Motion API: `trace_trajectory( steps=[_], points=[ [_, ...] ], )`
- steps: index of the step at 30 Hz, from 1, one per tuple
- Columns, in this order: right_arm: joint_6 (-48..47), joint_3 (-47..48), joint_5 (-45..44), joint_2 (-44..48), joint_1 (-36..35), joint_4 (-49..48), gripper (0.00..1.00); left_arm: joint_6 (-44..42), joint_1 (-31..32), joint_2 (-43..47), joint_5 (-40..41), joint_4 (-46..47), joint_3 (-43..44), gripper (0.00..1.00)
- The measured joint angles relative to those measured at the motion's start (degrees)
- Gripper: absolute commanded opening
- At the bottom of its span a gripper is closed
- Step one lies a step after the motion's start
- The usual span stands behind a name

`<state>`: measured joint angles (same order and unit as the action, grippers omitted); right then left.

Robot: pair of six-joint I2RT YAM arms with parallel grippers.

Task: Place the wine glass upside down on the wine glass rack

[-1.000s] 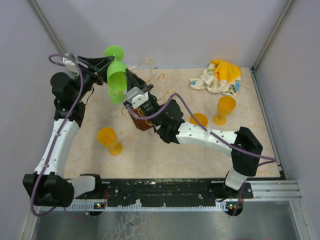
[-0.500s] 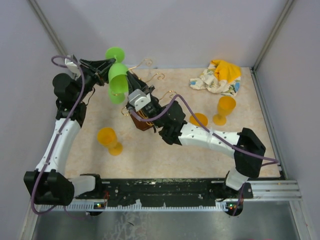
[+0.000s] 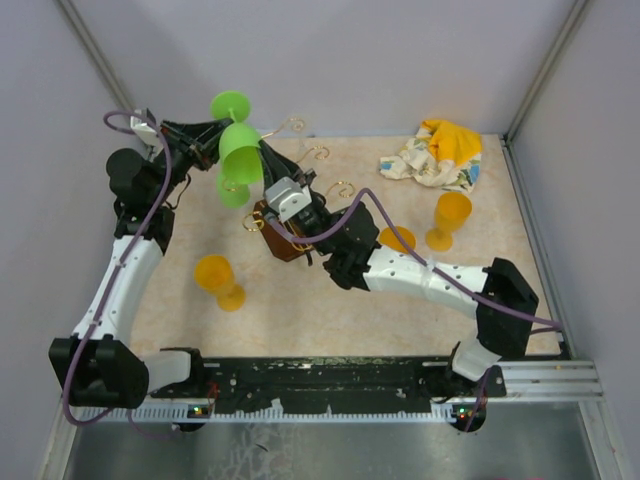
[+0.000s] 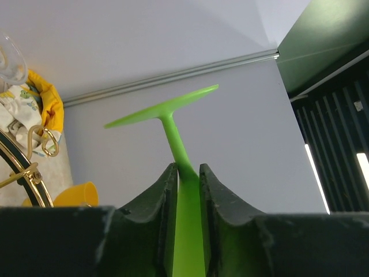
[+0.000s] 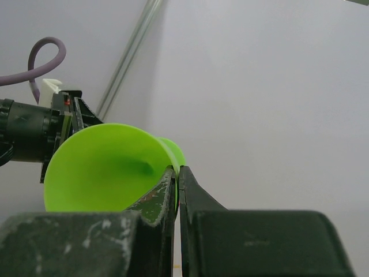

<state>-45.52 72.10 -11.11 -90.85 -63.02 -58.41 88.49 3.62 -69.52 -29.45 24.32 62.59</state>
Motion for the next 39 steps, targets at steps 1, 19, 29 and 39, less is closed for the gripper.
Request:
trace_trajectory(
  steps=[1, 19, 29, 39],
  points=[
    [0.2, -0.13, 0.09, 0.15, 0.22, -0.11, 0.0, 0.04, 0.0, -0.02, -0.17, 0.2, -0.07, 0.38],
    [2.73, -0.13, 2.25, 0.15, 0.59, 0.22, 0.0, 1.7, 0.04, -0.72, -1.51, 2.82, -0.15, 0.38],
    [2.73, -0.96, 3.32, 0.17, 0.96, -0.24, 0.0, 3.32, 0.07, -2.69, -2.82, 5.66, -0.15, 0.47],
    [3.61, -1.62, 4.76, 0.26, 1.01, -0.39, 0.0, 4.66, 0.39, -2.93, -4.0, 7.26, -0.5, 0.4]
  ],
)
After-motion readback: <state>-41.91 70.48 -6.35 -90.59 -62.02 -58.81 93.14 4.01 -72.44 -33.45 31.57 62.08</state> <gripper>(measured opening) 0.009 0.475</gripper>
